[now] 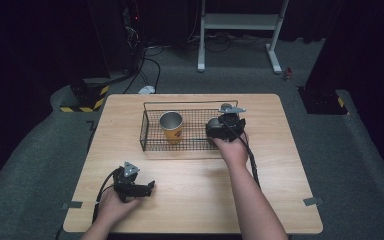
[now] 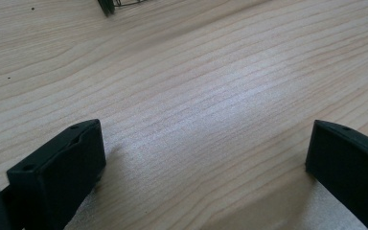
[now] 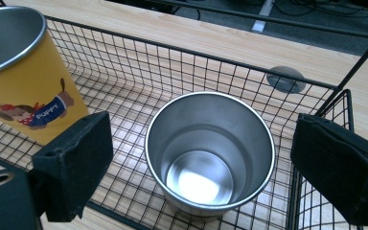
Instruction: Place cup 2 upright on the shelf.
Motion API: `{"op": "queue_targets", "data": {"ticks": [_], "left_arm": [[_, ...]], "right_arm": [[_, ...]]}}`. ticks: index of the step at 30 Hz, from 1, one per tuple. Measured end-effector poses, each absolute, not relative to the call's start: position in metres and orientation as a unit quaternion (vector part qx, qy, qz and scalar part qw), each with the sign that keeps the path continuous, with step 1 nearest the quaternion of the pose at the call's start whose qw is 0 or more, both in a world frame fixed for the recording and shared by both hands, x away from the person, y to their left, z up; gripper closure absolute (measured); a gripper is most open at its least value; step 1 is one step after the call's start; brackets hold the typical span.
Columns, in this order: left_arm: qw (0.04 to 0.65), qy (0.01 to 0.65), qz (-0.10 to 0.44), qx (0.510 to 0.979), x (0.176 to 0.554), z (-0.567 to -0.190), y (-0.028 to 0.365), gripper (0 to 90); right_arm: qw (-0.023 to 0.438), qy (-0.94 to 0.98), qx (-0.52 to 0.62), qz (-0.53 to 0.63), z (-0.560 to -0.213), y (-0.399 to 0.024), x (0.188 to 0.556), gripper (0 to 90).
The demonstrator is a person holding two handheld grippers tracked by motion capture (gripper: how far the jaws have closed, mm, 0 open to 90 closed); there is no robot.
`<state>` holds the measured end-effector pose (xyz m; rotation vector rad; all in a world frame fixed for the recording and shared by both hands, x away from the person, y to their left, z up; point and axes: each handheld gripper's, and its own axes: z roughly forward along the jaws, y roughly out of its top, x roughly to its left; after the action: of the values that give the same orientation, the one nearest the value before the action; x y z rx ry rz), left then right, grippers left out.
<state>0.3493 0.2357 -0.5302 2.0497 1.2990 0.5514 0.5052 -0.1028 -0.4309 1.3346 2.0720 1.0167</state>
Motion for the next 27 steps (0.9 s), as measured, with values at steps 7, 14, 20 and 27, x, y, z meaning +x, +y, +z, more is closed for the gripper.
{"op": "queue_targets", "data": {"ticks": [7,14,20,27], "left_arm": [[0.321,0.494,0.21,0.78,0.349,-0.53,0.236,0.2],[0.321,0.494,0.21,0.78,0.349,-0.53,0.236,0.2],[0.321,0.494,0.21,0.78,0.349,-0.53,0.236,0.3],[0.321,0.495,0.21,0.78,0.349,-0.53,0.236,0.2]], "right_arm": [[0.235,0.761,0.476,0.373,-0.43,-0.103,0.496,7.3],[0.236,0.759,0.475,0.379,-0.433,-0.107,0.483,7.4],[0.239,0.761,0.469,0.378,-0.435,-0.113,0.472,7.5],[0.24,0.757,0.466,0.389,-0.437,-0.121,0.457,7.7]]}}
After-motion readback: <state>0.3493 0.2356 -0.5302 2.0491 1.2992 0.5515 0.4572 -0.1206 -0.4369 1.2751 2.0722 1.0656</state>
